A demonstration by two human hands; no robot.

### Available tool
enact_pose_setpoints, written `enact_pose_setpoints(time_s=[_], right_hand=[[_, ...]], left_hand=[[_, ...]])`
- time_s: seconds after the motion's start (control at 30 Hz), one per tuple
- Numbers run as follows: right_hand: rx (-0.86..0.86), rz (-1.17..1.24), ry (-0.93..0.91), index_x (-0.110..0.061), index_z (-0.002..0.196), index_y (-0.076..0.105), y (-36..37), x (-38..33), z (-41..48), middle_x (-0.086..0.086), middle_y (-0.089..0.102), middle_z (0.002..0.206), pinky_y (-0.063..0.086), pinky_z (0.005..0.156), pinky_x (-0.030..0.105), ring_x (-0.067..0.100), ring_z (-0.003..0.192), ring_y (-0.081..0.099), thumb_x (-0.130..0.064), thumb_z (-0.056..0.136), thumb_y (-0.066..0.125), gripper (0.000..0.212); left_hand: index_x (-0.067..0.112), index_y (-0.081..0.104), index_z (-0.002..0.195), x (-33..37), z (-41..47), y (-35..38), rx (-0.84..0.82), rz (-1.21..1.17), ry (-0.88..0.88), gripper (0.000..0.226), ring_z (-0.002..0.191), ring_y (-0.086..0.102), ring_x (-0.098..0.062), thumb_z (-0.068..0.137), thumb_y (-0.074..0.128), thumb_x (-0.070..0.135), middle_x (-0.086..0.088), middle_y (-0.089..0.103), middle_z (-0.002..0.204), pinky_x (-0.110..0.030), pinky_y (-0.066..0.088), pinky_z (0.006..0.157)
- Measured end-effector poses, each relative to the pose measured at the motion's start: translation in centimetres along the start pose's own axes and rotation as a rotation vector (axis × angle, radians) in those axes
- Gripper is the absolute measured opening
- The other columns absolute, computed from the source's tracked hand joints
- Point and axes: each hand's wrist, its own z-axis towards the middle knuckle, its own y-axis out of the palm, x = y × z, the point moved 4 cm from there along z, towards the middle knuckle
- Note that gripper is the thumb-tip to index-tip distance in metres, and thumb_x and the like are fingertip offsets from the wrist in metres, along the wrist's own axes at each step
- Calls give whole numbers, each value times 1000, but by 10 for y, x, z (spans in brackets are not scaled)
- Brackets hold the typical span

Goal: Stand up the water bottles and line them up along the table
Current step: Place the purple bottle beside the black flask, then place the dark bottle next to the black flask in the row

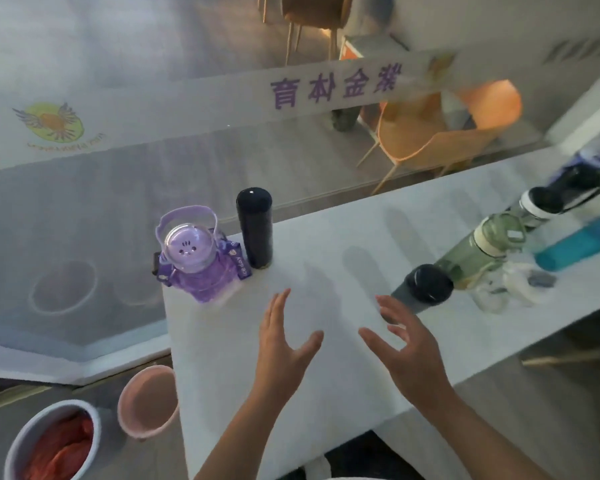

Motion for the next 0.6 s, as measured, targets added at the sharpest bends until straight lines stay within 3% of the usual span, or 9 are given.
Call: enact_pose_setpoints(time_s=[0.1, 0.2, 0.4, 0.5, 0.6], right_hand=[[182, 19, 58, -32, 117, 59, -48, 25, -14, -17, 62, 119, 48, 99, 38, 3, 111, 57, -33, 78, 77, 43], [285, 35, 117, -29, 119, 55, -80, 53, -10, -13, 59, 118, 49, 97, 43, 5, 110, 56, -29, 76, 80, 50], [31, 41, 112, -36, 141, 34, -86, 89, 52, -16, 44, 141, 42, 101, 35, 7, 125, 47, -28, 68, 87, 90], [-61, 135, 58, -44, 129, 40, -81, 98, 85, -19, 51, 131, 45, 102, 36, 7, 123, 50, -18, 66, 88, 83], [-108, 231, 25, -32, 124, 49, -78, 102, 108, -13, 57, 122, 50, 99, 42, 11, 117, 55, -8, 65, 88, 75]], left_hand=[[45, 26, 145, 11, -1, 49, -234, 32, -25, 81, 143, 28, -10, 81, 76, 41, 14, 26, 157, -35, 29, 117], [42, 26, 147, 27, 0, 89, -385, 56, -17, 84, 141, 30, -9, 80, 77, 41, 15, 28, 155, -31, 30, 115], [40, 24, 148, 42, 29, 150, -429, 117, -113, 89, 140, 35, -13, 79, 79, 31, 13, 30, 155, -37, 36, 113], [45, 28, 144, 41, 39, 164, -383, 84, -193, 84, 136, 40, -15, 79, 77, 25, 14, 39, 149, -41, 41, 110], [51, 32, 138, 43, 44, 173, -366, 36, -228, 78, 132, 43, -14, 82, 71, 13, 21, 46, 136, -37, 42, 106]])
